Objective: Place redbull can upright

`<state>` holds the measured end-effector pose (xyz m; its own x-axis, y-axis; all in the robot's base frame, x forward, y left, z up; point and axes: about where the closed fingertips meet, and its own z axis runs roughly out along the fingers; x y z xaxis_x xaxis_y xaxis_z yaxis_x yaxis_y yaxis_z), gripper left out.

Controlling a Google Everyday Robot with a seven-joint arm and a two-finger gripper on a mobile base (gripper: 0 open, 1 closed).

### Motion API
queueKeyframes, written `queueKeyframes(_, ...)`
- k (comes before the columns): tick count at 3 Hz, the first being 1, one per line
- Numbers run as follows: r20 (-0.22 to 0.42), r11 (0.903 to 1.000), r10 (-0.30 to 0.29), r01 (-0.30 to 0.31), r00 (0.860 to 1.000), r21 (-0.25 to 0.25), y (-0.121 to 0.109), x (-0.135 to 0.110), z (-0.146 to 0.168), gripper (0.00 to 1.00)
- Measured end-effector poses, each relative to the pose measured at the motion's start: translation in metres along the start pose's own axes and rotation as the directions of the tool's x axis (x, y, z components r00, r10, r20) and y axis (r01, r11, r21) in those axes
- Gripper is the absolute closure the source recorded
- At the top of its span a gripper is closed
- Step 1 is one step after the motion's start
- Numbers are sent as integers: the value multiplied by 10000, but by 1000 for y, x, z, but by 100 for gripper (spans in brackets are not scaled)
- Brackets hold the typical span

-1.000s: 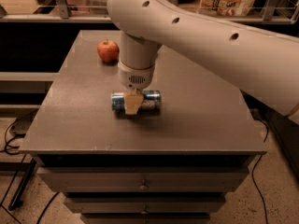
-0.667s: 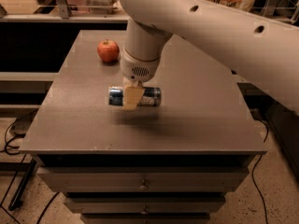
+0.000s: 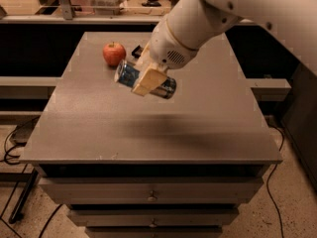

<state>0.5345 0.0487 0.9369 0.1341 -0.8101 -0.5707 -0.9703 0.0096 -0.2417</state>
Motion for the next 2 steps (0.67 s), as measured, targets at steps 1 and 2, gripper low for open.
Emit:
queueKeyframes(1,151,9999,74,-72,9999,-112,6,0,0,100)
queueKeyframes(2,793,9986,509,-516,9955,67,8,7,7,100)
